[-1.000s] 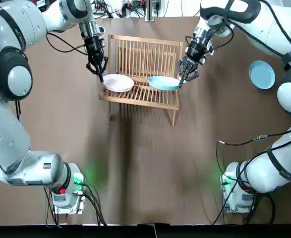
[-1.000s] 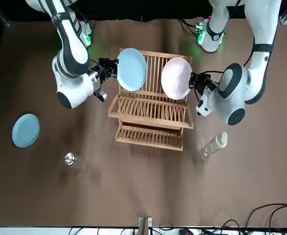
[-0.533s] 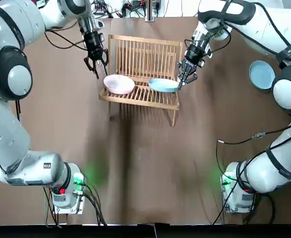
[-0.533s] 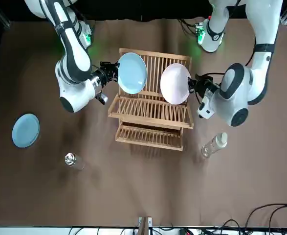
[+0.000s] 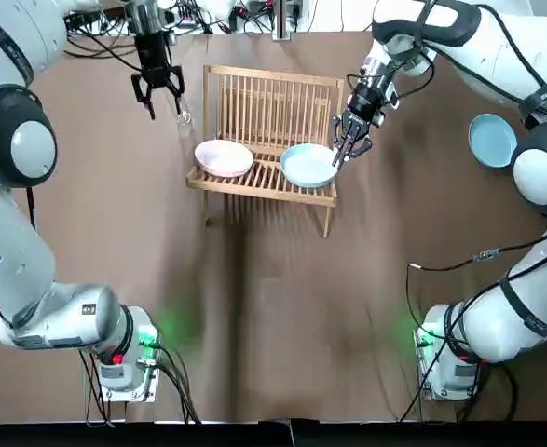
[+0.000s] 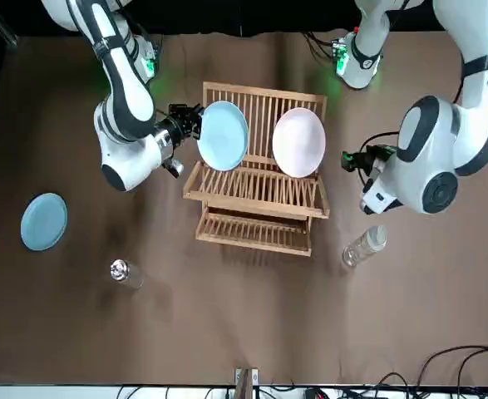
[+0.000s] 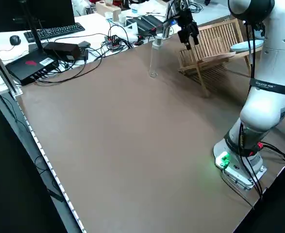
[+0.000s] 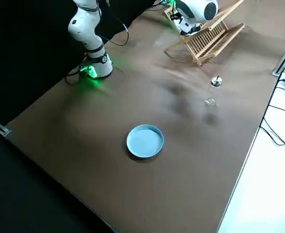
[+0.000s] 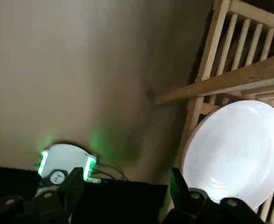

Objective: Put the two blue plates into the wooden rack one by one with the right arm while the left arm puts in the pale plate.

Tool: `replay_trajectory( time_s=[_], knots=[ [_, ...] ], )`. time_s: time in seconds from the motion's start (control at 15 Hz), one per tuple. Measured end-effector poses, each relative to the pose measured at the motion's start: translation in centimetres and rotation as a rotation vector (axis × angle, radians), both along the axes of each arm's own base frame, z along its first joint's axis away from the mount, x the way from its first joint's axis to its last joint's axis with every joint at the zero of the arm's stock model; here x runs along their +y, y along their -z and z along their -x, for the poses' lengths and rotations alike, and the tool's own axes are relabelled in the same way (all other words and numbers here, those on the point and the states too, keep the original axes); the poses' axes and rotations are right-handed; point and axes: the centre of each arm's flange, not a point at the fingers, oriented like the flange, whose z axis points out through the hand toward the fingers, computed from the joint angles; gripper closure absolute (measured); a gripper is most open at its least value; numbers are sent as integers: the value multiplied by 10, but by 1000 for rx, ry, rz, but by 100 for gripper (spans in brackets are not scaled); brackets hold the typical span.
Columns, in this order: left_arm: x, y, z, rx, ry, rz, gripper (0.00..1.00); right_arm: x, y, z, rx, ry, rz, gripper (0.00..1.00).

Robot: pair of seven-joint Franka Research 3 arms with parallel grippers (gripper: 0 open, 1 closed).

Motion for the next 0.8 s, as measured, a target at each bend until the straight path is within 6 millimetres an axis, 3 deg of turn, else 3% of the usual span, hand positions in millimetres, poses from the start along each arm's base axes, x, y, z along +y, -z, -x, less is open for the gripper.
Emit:
replay_trajectory(
  time_s=[0.2, 0.4, 0.53, 0.73, 0.8],
  knots=[
    [40, -37, -18, -101, 58, 65, 0, -6, -2, 2, 23, -23, -21, 85],
    [94, -77, -23, -196, 83, 122, 0, -37, -17, -9, 11, -69, -41, 85],
    [118, -107, -18, -264, 114, 137, 0, -77, -34, -27, -63, -133, -27, 85],
    [130, -156, -10, -395, 189, 53, 0, -148, -59, -58, -207, -196, -13, 84],
    [128, -184, -7, -495, 228, -7, 0, -198, -65, -72, -293, -262, 21, 84]
  ],
)
